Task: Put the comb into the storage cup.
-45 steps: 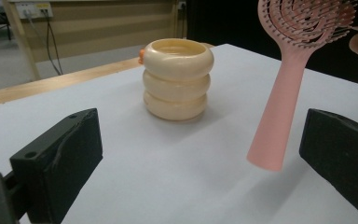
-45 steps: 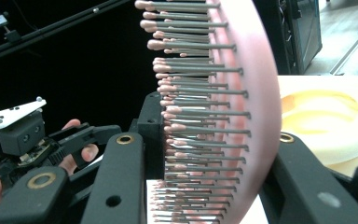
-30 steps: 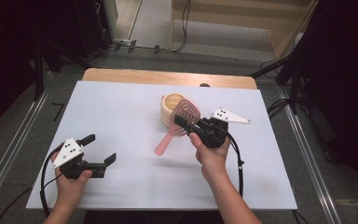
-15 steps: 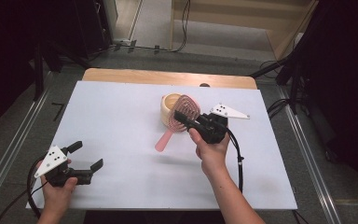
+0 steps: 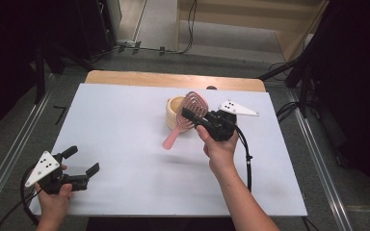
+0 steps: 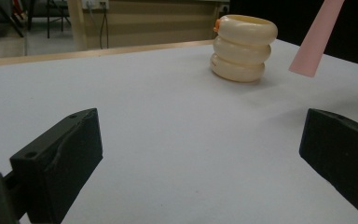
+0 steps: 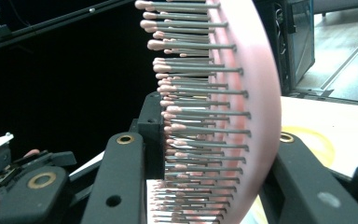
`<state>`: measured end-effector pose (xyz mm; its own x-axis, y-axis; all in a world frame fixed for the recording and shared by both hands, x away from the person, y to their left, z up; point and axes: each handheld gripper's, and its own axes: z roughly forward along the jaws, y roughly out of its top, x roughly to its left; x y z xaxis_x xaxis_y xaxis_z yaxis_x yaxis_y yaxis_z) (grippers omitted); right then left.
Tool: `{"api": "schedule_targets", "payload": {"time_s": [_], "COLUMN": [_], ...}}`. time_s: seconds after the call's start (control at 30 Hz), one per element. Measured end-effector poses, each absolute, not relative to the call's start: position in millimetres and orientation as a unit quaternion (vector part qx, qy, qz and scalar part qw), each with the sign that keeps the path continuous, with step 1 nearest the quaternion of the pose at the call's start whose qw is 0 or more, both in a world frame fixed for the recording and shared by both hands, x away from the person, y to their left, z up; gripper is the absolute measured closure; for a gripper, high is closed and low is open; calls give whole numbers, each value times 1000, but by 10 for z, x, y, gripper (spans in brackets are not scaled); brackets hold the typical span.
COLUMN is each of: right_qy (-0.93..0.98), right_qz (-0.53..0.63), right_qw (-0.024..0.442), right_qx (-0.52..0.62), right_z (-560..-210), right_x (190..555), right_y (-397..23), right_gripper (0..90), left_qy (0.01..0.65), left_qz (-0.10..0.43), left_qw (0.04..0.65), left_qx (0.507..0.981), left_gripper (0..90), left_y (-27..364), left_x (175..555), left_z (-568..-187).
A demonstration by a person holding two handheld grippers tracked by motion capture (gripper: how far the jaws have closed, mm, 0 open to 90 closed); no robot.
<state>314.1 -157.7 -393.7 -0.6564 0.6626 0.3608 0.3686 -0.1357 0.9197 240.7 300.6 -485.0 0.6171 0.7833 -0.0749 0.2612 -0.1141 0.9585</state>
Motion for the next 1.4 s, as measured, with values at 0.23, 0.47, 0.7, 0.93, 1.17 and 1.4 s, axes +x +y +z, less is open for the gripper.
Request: {"api": "schedule_targets", "payload": {"time_s": [0.23, 0.47, 0.7, 0.93, 1.17, 1.4], "right_qy": [640, 648, 641, 631, 626, 620], "right_qz": [646, 640, 645, 650, 650, 652], "right_qw": [122, 132, 137, 142, 150, 155], "right_qx": [398, 392, 393, 400, 404, 408], "right_z": [-3835, -3753, -3698, -3663, -3636, -3596], "right_x": [3207, 3253, 3304, 3369, 3436, 3495], "right_y": [-1593, -1578, -1636, -1727, -1770, -1812], "right_gripper": [618, 618, 617, 618, 618, 617], "left_qy": [370, 371, 372, 373, 371, 370], "left_qz": [242, 238, 237, 235, 235, 235], "left_qw": [554, 558, 557, 561, 561, 561], "left_qx": [706, 703, 703, 700, 702, 703], "left_gripper": [0, 0, 0, 0, 0, 0], "left_y": [3006, 3013, 3013, 3024, 3012, 3006], "left_x": [2401, 2403, 2403, 2402, 2398, 2397], "left_z": [-4870, -4875, -4878, -4877, -4878, -4879]}}
